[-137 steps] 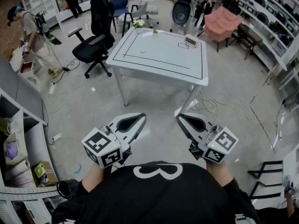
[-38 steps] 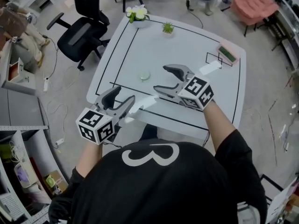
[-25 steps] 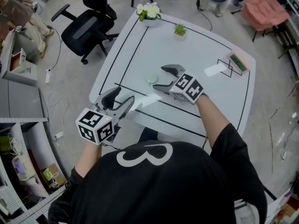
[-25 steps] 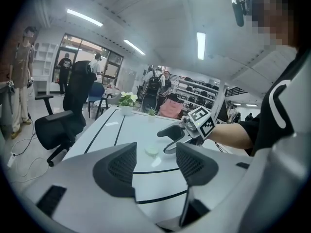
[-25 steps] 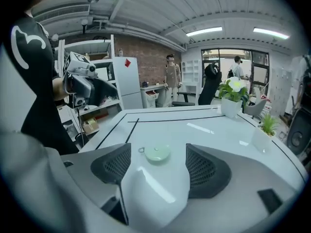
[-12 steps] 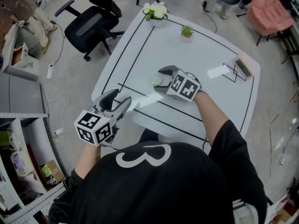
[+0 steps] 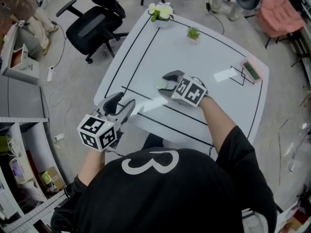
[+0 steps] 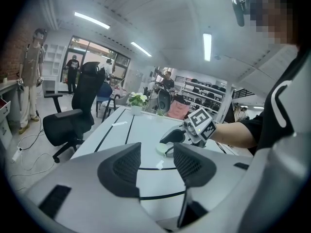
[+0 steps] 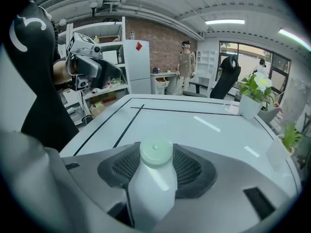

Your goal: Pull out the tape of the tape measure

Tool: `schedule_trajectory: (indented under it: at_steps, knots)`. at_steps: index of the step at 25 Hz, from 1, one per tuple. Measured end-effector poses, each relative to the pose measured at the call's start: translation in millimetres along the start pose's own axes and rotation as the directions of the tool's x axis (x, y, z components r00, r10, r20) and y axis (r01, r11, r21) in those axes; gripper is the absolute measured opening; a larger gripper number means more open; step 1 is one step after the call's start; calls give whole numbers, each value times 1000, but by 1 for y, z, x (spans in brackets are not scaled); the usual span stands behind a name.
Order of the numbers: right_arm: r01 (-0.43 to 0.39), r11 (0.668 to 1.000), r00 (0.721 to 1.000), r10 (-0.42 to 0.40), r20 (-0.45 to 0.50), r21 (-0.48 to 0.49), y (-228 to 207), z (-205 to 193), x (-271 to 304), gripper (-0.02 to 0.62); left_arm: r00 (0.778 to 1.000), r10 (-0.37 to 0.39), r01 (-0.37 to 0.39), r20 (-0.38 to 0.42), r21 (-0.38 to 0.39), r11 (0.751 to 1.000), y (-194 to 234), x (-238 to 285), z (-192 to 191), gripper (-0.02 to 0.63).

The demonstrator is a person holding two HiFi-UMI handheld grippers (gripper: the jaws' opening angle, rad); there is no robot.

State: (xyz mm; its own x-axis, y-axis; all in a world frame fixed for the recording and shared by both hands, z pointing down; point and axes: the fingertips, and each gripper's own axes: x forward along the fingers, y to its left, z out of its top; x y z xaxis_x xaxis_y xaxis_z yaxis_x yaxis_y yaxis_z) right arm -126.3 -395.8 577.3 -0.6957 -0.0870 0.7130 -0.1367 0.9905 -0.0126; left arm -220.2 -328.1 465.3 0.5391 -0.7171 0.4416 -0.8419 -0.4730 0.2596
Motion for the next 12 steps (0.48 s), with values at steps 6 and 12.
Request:
schedule_trajectory:
  at_steps: [6, 12]
  knots:
    - [48, 997, 998, -49, 34, 52, 8, 2, -10, 221, 999, -33, 33, 3, 12, 999, -14, 1, -1, 207]
    - [87, 983, 983, -111, 143, 164, 26, 20, -49, 221, 997, -75, 74, 16, 60, 995, -40, 0, 6, 207]
